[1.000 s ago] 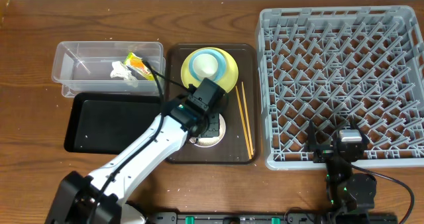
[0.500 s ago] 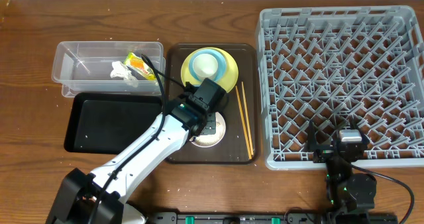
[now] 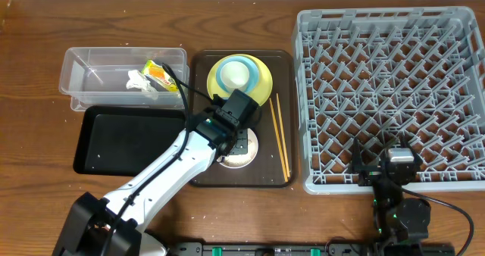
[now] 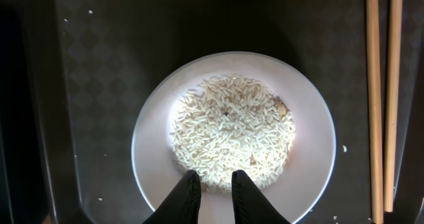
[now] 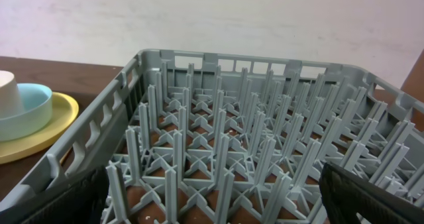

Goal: Sort waste into correct bins and load items into the dishwasher rack
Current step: 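Move the left gripper down to the rim of the white rice plate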

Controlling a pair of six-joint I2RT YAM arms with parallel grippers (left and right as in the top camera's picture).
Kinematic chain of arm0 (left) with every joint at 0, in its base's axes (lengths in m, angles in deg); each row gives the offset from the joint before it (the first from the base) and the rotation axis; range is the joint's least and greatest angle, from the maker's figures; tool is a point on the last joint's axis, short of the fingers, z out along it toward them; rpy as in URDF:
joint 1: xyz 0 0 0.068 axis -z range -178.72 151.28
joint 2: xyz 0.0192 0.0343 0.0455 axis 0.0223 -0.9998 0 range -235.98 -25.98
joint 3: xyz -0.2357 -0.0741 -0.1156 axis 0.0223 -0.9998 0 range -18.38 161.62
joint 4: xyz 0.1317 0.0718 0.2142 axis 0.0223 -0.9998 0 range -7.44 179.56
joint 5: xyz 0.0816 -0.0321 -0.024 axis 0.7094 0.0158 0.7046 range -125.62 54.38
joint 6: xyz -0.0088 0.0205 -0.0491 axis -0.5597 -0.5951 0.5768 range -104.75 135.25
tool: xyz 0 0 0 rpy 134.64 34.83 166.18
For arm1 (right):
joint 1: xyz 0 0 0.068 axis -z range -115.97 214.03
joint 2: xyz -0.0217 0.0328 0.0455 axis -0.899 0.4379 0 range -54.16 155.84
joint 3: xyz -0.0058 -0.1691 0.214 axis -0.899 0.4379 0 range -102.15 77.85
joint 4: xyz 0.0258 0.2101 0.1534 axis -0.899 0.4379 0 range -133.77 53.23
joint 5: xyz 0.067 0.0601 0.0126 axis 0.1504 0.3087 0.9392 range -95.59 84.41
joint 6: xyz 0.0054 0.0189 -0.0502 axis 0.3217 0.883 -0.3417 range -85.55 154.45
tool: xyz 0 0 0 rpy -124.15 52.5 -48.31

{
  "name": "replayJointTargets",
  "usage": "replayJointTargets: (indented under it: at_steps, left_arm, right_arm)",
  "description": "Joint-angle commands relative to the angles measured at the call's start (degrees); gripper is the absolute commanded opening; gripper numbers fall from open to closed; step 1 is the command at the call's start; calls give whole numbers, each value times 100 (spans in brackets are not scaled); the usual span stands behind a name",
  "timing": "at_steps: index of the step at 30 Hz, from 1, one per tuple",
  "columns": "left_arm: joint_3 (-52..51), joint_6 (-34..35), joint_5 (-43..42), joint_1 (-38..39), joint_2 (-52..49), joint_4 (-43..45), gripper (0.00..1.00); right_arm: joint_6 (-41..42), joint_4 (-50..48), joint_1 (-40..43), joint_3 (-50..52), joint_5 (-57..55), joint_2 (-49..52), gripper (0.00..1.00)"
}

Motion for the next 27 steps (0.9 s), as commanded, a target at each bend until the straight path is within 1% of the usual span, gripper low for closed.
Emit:
replayJointTargets:
  at_steps: [1,8,9,10,11,19,27]
  left_arm:
    - [-15,-61,-90,11,-11,42,20]
    - [-15,-59,-26,11,-13,122,19]
    - [-15,-57,-28,11,-13,116,12]
    - [-20,-57,-28,11,-13,111,8]
    - [-20,-55,-31,11,-13,98,6]
    - [-74,-55,0,11,-22,-46,6]
    - [-562,96,101,11,-63,332,6]
  right_arm:
    - [-68,24,57,11,20,-37,99]
    - [-68,22,57,11,22,-37,99]
    - [-68,24,57,11,22,-37,99]
    - [-68,24,57,11,22,-37,99]
    - [-68,24,57,11,22,-37,99]
    - [-68,22,57,11,22,-37,99]
    - [-68,22,57,11,22,-37,99]
